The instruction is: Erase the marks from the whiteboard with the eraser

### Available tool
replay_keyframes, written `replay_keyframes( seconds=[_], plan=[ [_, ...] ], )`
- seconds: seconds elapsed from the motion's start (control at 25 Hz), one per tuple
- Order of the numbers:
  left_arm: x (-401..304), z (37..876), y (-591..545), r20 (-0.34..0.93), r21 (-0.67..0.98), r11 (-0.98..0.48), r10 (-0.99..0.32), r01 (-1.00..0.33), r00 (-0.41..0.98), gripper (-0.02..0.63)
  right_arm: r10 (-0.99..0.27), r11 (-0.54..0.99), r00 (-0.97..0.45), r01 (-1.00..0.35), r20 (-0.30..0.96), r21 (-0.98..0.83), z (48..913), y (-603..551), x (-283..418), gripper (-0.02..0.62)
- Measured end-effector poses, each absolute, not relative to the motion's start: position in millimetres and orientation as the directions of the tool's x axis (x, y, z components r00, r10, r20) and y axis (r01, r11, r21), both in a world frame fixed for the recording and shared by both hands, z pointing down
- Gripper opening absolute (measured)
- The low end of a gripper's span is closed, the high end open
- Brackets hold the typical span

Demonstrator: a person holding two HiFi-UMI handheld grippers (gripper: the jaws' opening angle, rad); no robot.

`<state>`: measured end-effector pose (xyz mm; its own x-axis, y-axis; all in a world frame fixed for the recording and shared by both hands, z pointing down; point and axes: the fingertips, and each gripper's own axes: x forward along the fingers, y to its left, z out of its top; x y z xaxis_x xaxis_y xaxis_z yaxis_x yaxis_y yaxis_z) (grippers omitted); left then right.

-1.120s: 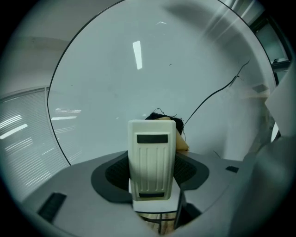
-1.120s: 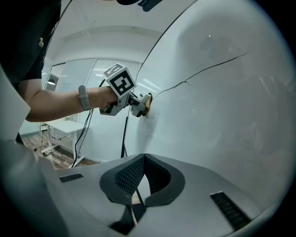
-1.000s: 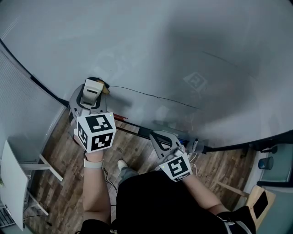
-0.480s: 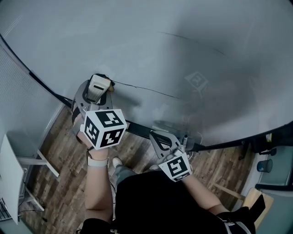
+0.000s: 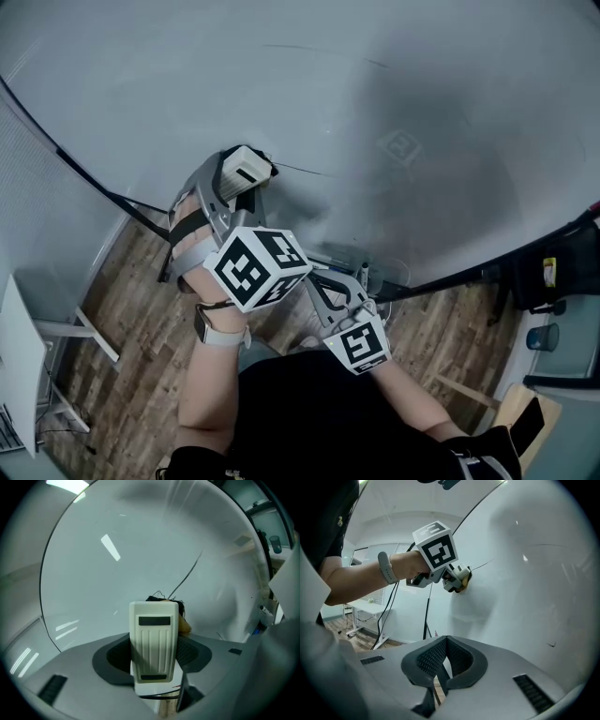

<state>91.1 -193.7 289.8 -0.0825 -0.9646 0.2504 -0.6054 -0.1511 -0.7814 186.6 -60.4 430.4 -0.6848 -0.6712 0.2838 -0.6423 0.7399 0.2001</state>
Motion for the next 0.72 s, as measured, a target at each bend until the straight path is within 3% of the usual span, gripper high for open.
replay_keyframes(
  seconds=[0.16,0.72],
  plan=[
    [111,289,-190,0.241,-0.835,-0.162,-0.967,-0.526,-0.083,0.261,-0.684,0.728,-0.675,-0.658,0.278,0.194,429,-57,197,0.026],
    [187,277,-163,0.25,-0.855,-0.235,-0.968,-0.463,0.029,0.262,-0.715,0.697,-0.647,-0.69,0.266,0.195,423,-53,209,0.026]
  ],
)
